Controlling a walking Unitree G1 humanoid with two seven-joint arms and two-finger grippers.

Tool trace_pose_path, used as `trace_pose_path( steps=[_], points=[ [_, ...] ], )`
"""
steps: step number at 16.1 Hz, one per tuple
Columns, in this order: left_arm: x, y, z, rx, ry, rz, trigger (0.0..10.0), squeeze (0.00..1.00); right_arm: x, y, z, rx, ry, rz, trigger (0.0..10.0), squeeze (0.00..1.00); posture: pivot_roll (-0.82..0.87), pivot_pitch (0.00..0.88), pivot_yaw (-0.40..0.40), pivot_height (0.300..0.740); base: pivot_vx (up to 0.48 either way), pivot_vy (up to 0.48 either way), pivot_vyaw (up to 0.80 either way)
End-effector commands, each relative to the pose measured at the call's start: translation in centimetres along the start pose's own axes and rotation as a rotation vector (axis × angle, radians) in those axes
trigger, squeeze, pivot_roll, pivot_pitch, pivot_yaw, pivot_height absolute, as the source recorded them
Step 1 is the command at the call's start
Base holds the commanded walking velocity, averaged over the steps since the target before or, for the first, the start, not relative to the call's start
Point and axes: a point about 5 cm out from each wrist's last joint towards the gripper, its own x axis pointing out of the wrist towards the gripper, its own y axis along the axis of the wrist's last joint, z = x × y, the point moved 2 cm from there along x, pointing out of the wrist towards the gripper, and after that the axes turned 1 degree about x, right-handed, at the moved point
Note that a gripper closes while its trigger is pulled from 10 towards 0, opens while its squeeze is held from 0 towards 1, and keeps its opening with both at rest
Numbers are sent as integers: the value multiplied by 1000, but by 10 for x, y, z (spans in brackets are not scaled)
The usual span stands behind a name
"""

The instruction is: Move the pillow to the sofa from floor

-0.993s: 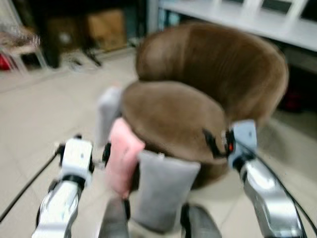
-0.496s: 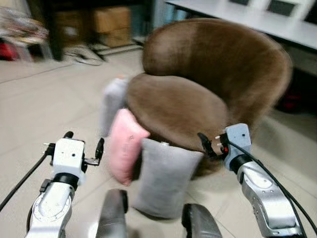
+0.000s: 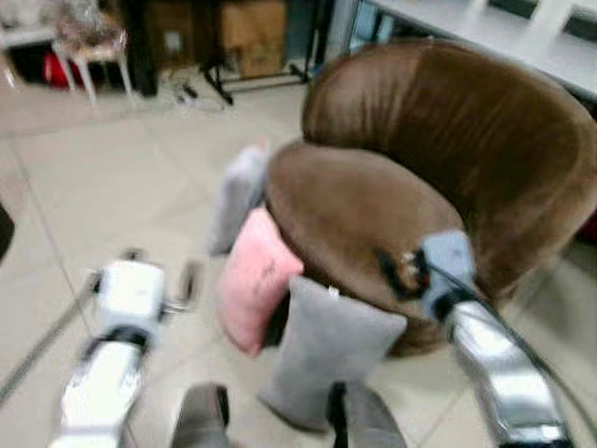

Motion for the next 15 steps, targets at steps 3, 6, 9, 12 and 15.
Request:
trace_pose_path(
  steps=[3, 6, 9, 12, 15],
  points=[
    [2, 3, -9, 31, 39, 5, 10000, 0, 0, -1, 1, 31, -27, -19, 10000, 0, -29, 0, -86, 610, 0, 0, 0],
    [2, 1, -8, 36, 33, 3, 10000, 0, 0, -3, 3, 39, -41, -23, 10000, 0, -27, 0, -85, 580, 0, 0, 0],
    [2, 1, -6, 37, 26, 3, 10000, 0, 1, -3, 3, 37, -43, -27, 10000, 0, -26, 0, -86, 545, 0, 0, 0],
    [3, 1, -7, 40, 27, 2, 10000, 0, 1, -3, 2, 40, -40, -28, 10000, 0, -25, 0, -85, 520, 0, 0, 0],
    [3, 1, -7, 41, 34, 2, 10000, 0, 0, -5, 2, 50, -44, -33, 10000, 0, -25, 0, -83, 495, 0, 0, 0]
  ],
)
